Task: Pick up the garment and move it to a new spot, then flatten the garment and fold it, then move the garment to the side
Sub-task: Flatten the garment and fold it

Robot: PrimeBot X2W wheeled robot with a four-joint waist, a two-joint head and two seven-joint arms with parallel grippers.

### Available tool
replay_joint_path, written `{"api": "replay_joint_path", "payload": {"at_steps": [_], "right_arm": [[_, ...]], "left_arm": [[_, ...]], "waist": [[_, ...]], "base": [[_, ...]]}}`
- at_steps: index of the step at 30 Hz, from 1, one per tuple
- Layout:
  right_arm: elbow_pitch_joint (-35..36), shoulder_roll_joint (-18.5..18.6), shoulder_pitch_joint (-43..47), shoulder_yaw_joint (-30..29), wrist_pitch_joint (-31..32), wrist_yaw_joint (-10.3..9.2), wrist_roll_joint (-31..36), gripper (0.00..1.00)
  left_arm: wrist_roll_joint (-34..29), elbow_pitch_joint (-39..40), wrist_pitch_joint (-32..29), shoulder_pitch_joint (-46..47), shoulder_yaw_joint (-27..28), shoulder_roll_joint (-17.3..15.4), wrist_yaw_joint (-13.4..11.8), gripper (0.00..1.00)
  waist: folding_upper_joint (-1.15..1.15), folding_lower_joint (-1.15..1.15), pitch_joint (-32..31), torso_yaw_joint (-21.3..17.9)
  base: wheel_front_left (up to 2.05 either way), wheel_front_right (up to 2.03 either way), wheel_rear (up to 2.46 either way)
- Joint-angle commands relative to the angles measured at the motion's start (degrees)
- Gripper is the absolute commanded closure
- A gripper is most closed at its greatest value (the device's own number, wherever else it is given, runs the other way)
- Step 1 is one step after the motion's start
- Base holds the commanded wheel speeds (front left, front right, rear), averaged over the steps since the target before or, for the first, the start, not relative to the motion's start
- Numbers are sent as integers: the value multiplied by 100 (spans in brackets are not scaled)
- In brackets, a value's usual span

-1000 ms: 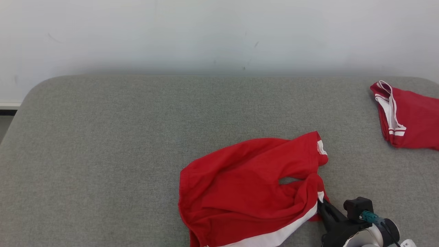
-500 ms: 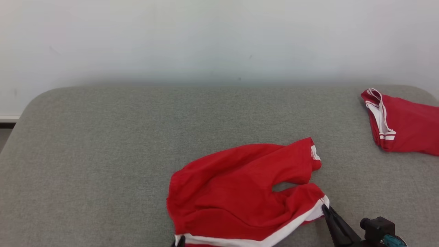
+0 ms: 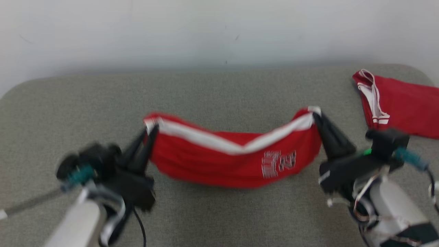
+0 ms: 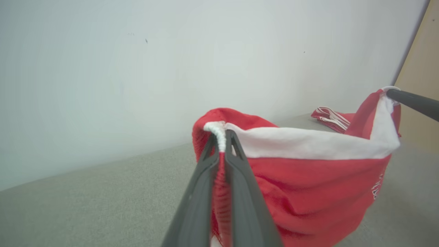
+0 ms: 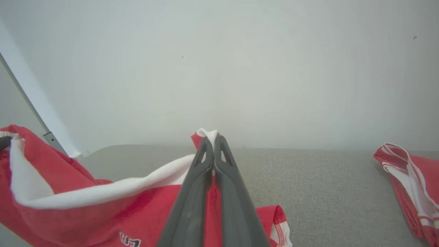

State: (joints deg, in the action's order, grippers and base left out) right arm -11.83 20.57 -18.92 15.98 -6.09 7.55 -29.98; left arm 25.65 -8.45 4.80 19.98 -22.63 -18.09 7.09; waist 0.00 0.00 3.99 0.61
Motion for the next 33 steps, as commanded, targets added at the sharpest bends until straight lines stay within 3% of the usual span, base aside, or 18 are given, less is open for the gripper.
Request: {"api": "replay_joint_path", "payload": {"at_steps": [1,9,20,33], "right_arm": [[-39,-34,-487,-38,166,-16,-172,100],[-635,-196,-3060,-180,1121,-16,-817,100],[-2003,-801,-6481,-759,1773,-15,-1198,100],[-3151,-785,-8408,-834,1598,-16,-602,100]], "left_arm": [[208,29,-237,601,21,-144,26,100],[1325,-327,-1030,3464,-191,-499,30,100],[2230,-1739,-1104,6713,-425,-720,32,100],[2569,-2752,-619,8831,-1242,-540,33,100]], "waist": [[0,0,407,-54],[0,0,1674,-118],[0,0,2914,-470],[0,0,3350,-607]], "base": [[0,0,0],[0,0,0],[0,0,0],[0,0,0]]}}
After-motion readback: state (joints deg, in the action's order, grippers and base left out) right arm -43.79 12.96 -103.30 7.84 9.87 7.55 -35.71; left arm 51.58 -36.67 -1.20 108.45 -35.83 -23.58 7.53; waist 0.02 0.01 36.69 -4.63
